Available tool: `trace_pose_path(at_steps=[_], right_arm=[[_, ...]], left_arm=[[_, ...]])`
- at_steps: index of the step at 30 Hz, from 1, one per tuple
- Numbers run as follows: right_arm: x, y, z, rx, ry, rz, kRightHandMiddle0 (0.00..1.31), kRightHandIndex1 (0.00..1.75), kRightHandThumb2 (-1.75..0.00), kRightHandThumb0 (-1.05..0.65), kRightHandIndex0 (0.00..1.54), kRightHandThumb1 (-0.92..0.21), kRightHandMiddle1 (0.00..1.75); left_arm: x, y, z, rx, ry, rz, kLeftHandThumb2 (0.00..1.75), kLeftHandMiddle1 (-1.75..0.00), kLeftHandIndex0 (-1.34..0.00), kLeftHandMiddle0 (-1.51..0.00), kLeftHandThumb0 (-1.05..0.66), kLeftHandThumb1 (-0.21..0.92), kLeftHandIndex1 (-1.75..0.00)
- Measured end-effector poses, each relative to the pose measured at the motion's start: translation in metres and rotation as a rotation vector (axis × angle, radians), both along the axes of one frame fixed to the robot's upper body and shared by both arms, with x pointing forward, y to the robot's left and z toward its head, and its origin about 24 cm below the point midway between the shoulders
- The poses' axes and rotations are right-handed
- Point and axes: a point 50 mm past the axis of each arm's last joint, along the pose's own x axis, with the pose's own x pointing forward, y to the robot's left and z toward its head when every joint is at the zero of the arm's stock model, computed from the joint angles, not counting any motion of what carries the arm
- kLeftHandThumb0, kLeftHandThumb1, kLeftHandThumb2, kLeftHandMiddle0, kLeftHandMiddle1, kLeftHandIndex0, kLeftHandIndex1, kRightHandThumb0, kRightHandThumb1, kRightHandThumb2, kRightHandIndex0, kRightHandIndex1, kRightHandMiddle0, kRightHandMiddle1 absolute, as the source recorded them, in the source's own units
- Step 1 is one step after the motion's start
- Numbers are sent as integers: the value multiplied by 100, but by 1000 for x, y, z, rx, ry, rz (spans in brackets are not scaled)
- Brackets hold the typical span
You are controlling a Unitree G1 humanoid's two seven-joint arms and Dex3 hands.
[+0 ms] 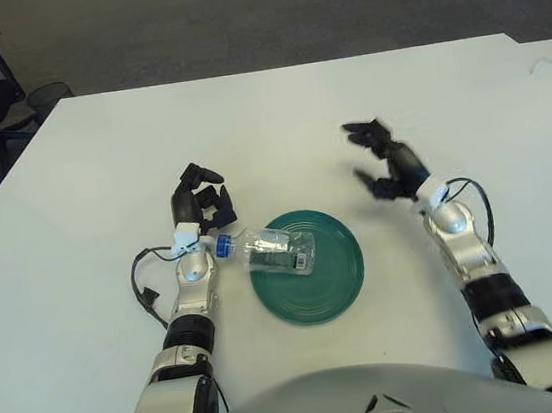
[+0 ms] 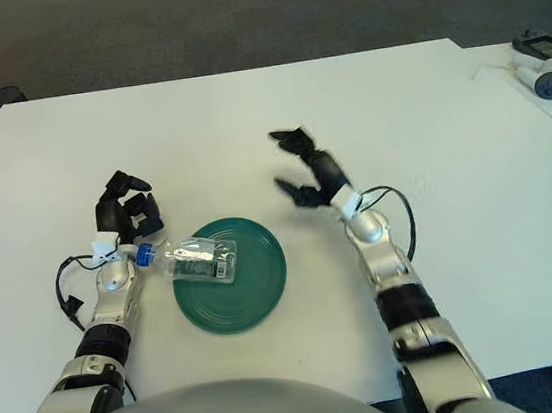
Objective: Put the bottle into the plate.
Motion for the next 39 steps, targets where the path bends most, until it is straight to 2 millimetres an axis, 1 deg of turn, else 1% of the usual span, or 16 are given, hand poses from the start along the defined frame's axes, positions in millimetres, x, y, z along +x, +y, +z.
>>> trace_pose_path(at_steps=[2, 5, 8, 12, 16, 19, 29, 39], right_arm=[[9, -10, -1, 67, 16, -88, 0, 98, -71, -69, 18, -92, 121], [20, -25, -4, 158, 49, -207, 0, 94, -70, -68, 17, -92, 119], [27, -35, -11, 233, 91, -301, 0, 91, -68, -66, 16, -92, 118], [31, -45, -24, 308, 169, -396, 0, 91, -66, -66, 17, -92, 117], [28, -49, -42, 350, 261, -464, 0, 91, -63, -66, 19, -92, 117], [28, -50, -43, 357, 255, -476, 0, 91, -63, -67, 20, -92, 118], [29, -47, -44, 377, 251, -463, 0, 87, -64, -66, 22, -92, 110], [30, -40, -45, 368, 253, -411, 0, 86, -63, -69, 21, -92, 113]], left_arm=[[0, 0, 0, -1, -2, 0, 145, -175, -70, -127, -51, 21, -175], [0, 0, 0, -1, -2, 0, 145, -175, -70, -127, -51, 21, -175], [0, -1, 0, -2, -1, 0, 145, -175, -70, -128, -51, 20, -175], [-1, -1, -1, -5, 3, 0, 145, -175, -70, -128, -51, 20, -175], [-5, -2, -6, -9, 28, 2, 146, -175, -70, -128, -51, 20, -175], [-6, -2, -7, -8, 32, 3, 146, -175, -70, -128, -51, 20, -175], [-6, -2, -7, 0, 35, 5, 146, -175, -71, -129, -51, 19, -175], [-6, -2, -8, -7, 40, 3, 146, -175, -71, -129, -51, 19, -175]])
